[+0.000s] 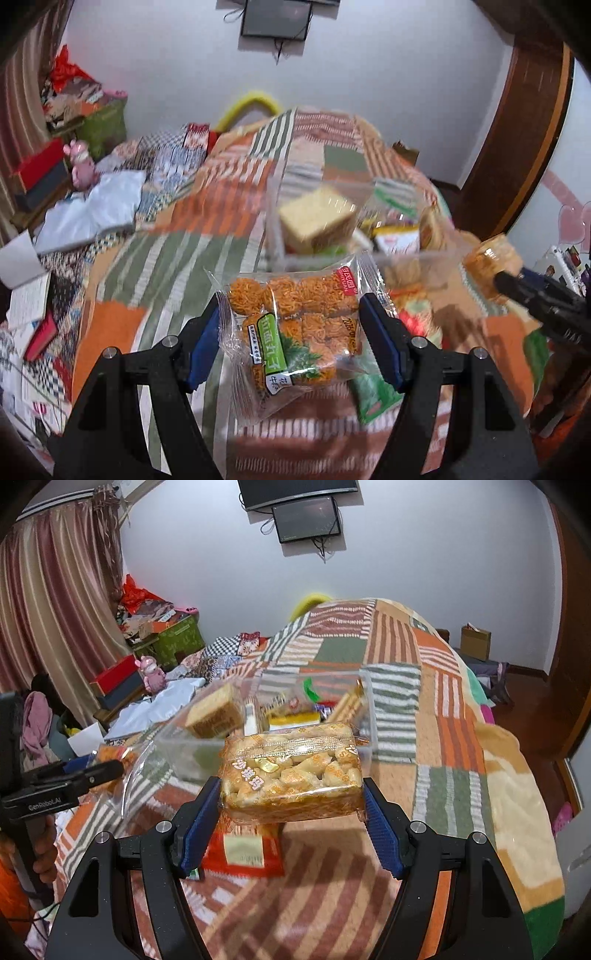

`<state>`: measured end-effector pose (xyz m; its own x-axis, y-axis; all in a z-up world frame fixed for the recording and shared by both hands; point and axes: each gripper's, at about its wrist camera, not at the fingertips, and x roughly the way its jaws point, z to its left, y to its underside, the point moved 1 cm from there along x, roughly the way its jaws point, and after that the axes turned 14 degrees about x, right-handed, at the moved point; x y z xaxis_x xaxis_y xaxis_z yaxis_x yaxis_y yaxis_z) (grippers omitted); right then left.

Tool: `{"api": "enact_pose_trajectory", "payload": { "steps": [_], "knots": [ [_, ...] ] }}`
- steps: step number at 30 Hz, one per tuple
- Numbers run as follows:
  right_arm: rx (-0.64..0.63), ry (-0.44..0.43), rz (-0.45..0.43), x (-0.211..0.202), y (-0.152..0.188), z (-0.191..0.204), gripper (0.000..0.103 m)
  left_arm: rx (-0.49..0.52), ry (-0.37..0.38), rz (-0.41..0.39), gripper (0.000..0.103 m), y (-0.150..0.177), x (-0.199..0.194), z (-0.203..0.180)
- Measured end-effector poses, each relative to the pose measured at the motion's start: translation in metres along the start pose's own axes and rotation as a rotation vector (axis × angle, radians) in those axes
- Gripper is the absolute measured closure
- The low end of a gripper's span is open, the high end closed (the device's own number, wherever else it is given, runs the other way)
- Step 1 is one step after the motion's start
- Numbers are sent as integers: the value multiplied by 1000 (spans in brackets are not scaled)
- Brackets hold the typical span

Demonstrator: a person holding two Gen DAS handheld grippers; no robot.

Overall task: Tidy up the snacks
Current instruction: 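Lower the puff bag and cracker pack into the clear box, open both tools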

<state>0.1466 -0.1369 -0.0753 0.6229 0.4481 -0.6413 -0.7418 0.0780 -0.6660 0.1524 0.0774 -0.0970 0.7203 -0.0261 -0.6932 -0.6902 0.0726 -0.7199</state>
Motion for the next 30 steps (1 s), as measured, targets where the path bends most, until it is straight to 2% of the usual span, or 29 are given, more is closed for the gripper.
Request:
{"api": "enact_pose_trajectory", "payload": {
  "steps": [6,13,24,30],
  "knots": [
    [-10,-14,-9,15,-18,8,33,15,9,-28,32,-30,21,-6],
    [-19,-11,11,43,-34,13,33,6,72,31,32,-47,65,-9],
    [-24,8,55,73,-44,9,33,43,51,27,31,-68,105,-16],
    [-26,14,77,86,-46,8,33,74,2,24,33,-73,118,-19]
  ]
}}
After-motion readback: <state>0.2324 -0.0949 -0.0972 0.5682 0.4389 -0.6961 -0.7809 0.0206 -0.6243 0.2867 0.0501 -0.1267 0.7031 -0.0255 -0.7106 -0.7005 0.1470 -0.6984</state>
